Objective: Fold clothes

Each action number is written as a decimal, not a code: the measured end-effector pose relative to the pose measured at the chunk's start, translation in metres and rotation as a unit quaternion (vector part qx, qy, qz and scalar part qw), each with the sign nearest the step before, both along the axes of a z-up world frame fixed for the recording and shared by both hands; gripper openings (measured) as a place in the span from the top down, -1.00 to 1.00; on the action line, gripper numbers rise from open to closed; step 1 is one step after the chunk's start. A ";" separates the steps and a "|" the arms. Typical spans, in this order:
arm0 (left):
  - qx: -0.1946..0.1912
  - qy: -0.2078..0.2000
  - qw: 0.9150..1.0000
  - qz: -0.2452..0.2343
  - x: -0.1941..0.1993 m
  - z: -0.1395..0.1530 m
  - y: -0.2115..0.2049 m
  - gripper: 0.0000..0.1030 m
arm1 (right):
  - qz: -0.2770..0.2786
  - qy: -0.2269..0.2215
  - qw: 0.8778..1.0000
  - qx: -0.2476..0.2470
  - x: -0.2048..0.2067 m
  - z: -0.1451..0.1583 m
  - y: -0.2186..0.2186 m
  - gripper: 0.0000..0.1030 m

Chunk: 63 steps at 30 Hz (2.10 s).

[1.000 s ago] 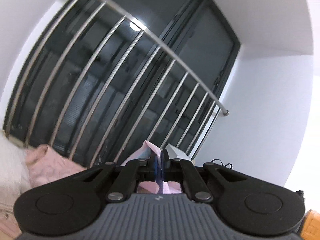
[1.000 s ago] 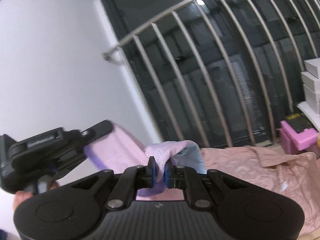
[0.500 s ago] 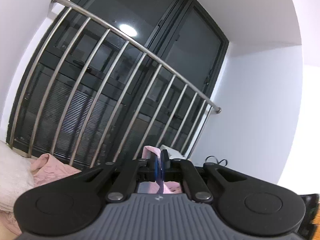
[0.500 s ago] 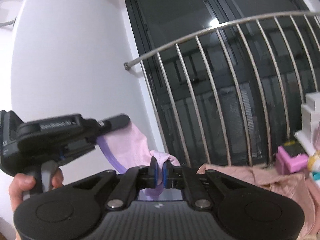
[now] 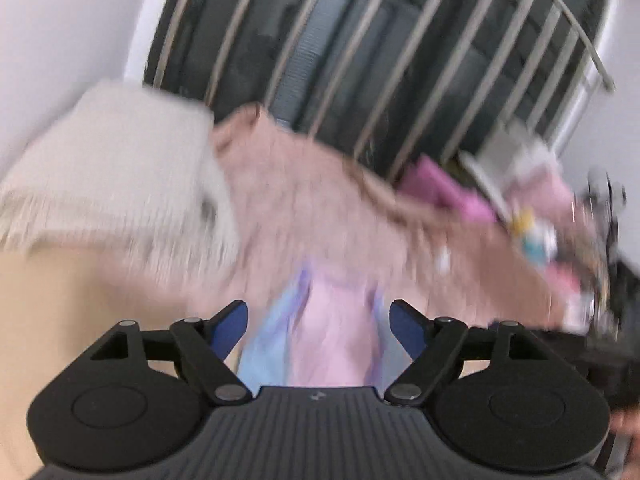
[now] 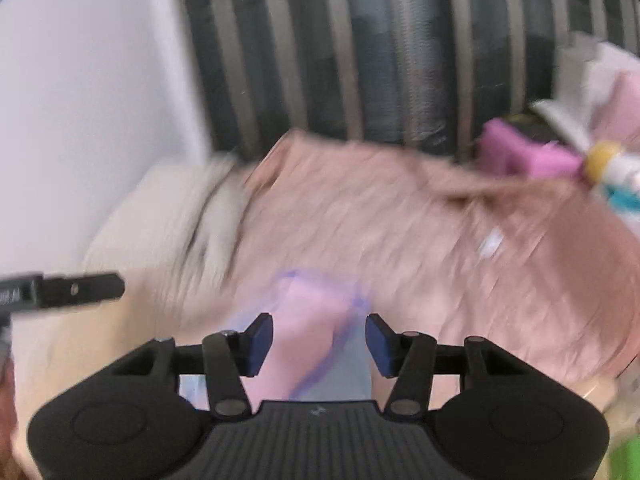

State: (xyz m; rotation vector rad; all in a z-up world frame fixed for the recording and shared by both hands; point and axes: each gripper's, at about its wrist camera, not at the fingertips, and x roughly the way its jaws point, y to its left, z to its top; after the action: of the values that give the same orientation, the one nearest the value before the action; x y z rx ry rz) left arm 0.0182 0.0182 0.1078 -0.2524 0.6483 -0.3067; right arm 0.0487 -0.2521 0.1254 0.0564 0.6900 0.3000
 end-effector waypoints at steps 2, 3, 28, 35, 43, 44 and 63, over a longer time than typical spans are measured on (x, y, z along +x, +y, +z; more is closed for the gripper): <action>0.033 -0.004 0.998 -0.048 -0.046 -0.032 -0.010 -0.55 | 0.032 0.013 0.999 0.005 -0.042 -0.038 0.001 0.01; 0.033 -0.002 0.997 -0.072 -0.064 -0.045 -0.015 -0.55 | 0.050 0.023 0.998 0.018 -0.058 -0.051 0.002 0.01; -0.112 0.014 0.994 -0.010 -0.032 -0.057 0.020 0.50 | 0.033 -0.055 0.993 0.101 -0.096 -0.051 -0.006 0.76; -0.055 0.003 0.998 -0.030 -0.085 -0.070 0.023 -0.23 | 0.001 -0.068 0.997 0.027 -0.122 -0.074 -0.013 0.35; 0.107 -0.041 0.992 -0.058 -0.119 -0.087 -0.039 -0.31 | 0.032 -0.092 0.994 -0.058 -0.138 -0.101 0.053 0.29; 0.117 -0.045 0.991 -0.051 -0.119 -0.090 -0.042 -0.31 | 0.025 -0.089 0.993 -0.068 -0.131 -0.105 0.057 0.32; 0.233 -0.160 0.957 0.066 -0.160 -0.078 -0.040 0.43 | -0.014 -0.076 0.996 -0.052 -0.198 -0.083 0.024 0.83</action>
State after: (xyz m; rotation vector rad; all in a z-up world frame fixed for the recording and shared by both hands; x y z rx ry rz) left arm -0.1422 -0.0220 0.0302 0.2051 0.3651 -0.0566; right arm -0.1491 -0.2285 0.0426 -0.0558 0.5524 0.2383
